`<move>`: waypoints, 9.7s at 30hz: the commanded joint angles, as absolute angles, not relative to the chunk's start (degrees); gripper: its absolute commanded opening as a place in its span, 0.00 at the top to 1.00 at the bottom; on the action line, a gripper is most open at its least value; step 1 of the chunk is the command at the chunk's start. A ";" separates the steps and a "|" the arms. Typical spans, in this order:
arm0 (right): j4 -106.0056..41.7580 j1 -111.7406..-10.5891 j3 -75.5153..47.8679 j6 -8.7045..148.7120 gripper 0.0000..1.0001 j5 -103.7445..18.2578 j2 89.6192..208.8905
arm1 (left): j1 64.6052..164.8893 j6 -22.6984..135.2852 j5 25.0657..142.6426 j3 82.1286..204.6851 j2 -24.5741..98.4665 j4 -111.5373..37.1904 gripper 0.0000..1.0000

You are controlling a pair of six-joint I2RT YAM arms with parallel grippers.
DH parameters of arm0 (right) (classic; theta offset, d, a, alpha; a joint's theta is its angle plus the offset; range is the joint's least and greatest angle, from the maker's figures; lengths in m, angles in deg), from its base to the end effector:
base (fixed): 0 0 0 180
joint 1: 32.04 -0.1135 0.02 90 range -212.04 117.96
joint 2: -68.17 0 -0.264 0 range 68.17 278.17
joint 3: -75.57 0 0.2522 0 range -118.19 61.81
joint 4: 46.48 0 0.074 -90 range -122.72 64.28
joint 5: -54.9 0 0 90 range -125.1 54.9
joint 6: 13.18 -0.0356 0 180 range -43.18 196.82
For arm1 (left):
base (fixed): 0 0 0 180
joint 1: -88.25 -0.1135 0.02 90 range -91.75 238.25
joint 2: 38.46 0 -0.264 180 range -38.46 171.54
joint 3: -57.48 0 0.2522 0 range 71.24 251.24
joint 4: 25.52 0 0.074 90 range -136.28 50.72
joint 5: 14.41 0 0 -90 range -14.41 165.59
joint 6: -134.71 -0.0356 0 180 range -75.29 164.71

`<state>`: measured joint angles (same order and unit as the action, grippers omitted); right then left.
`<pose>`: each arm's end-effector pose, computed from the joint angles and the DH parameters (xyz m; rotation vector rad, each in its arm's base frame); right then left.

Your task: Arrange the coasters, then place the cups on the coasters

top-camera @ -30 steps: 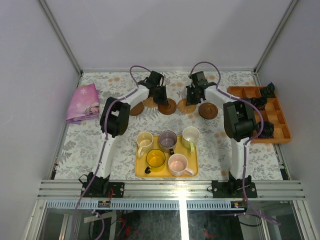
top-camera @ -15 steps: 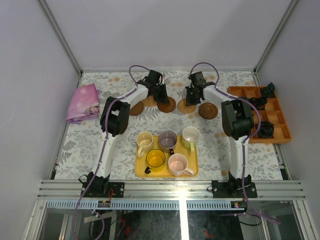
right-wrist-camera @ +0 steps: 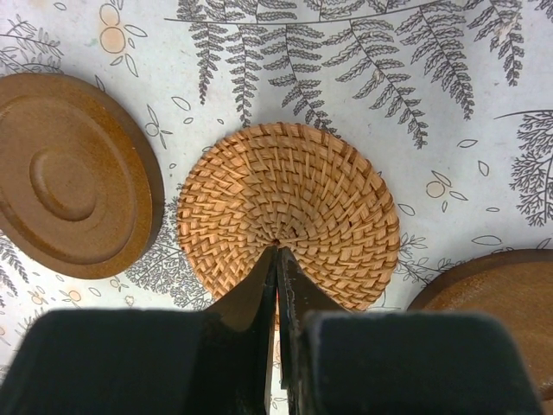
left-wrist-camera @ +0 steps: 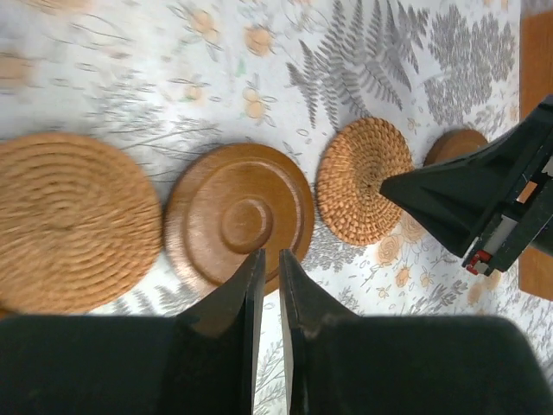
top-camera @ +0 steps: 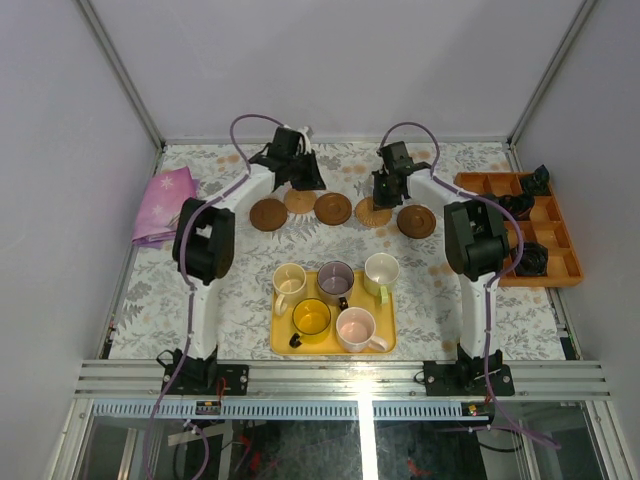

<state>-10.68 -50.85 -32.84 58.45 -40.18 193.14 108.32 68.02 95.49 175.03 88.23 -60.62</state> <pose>0.4533 0.1577 0.1713 -0.0478 2.5199 0.3798 0.4690 -0.1842 0.2102 0.1103 2.4165 -0.7695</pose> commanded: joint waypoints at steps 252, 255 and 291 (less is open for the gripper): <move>-4.04 -44.70 -19.60 50.64 0.41 -23.68 187.65 | 93.53 71.17 79.31 137.40 59.36 -55.80 0.22; -3.81 -44.70 -19.53 50.63 0.41 -23.33 186.88 | 93.44 71.17 79.23 137.43 59.45 -55.80 0.22; -3.02 -44.79 -18.78 50.45 0.69 -25.12 166.58 | 94.49 71.80 89.16 133.57 62.82 -52.13 0.87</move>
